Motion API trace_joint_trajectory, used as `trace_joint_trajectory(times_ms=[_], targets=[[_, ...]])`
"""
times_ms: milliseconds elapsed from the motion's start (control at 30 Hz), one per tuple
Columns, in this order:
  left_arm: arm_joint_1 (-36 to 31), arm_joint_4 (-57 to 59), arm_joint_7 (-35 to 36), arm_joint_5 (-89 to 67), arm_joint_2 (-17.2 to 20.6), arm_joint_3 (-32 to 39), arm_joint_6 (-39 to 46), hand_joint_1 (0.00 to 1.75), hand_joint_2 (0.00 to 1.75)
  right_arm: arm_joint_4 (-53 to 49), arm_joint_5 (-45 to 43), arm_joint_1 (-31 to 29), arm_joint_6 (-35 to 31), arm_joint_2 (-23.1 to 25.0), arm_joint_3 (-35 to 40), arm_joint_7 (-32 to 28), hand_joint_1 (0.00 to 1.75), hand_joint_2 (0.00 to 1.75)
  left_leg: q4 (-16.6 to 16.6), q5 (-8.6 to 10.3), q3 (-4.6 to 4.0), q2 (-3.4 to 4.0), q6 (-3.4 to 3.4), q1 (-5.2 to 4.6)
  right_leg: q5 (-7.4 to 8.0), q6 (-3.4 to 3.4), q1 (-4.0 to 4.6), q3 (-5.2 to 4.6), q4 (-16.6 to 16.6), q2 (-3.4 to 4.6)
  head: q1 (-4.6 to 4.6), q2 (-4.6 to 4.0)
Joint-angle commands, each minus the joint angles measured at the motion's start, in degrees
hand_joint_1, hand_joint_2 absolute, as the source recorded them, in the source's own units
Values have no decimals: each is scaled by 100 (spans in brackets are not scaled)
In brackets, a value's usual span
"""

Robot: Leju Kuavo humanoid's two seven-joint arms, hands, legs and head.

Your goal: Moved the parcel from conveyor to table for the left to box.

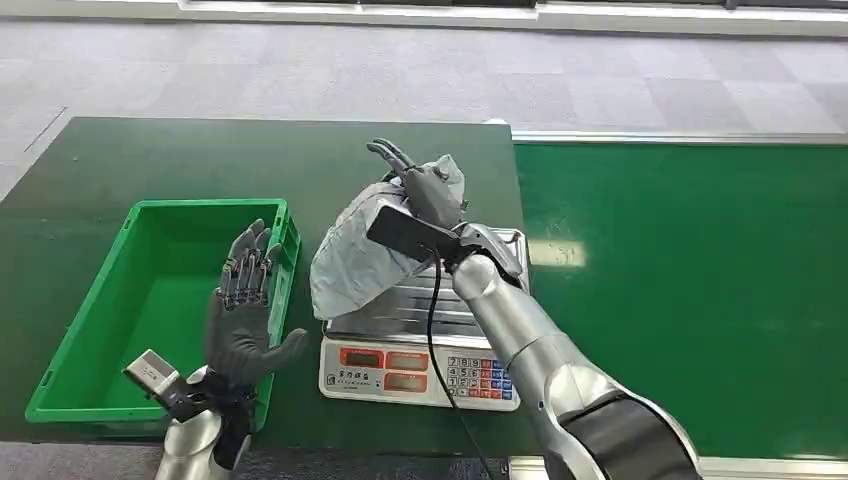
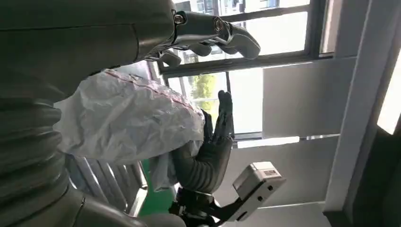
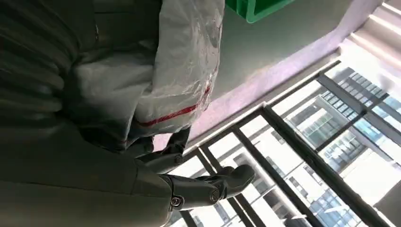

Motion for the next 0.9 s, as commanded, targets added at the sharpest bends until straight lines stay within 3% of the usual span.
trace_joint_trajectory(times_ms=[33, 300, 400, 600, 900], targets=[[-146, 304, 444, -291, 168, 118, 396, 0, 175, 527, -239, -49, -110, -245, -111, -201, 0, 175, -10, 4, 11, -4, -6, 4, 2, -6, 4, 13, -12, -8, -2, 0], [-805, 752, 1258, -1287, 253, -380, 1499, 0, 175, -1005, -574, 757, -220, -581, -337, -221, 0, 175, -9, 10, 4, -33, -7, 6, 0, -7, 7, 13, -14, -37, -2, 0], [-1198, 1137, 1476, -1604, 295, -599, 1724, 0, 175, -1611, -1128, 1254, 231, -806, -562, -127, 0, 175, -6, 11, 1, -45, -5, 5, -2, -4, 6, 12, -13, -48, -2, 0], [-1787, 1922, 1672, -1901, 284, -965, 2029, 0, 175, -1863, -1844, 2239, 226, -1127, -1039, -392, 0, 175, -17, 13, 14, -59, -5, 6, -2, -5, 8, 32, -29, -61, -2, -2], [-2200, 2427, 2128, -2448, 66, -1833, 2133, 0, 175, -2546, -2441, 3352, 648, -1197, -1342, -106, 0, 175, -15, 3, 12, -64, -5, 2, -8, -6, 5, 29, -28, -66, -2, 0]])
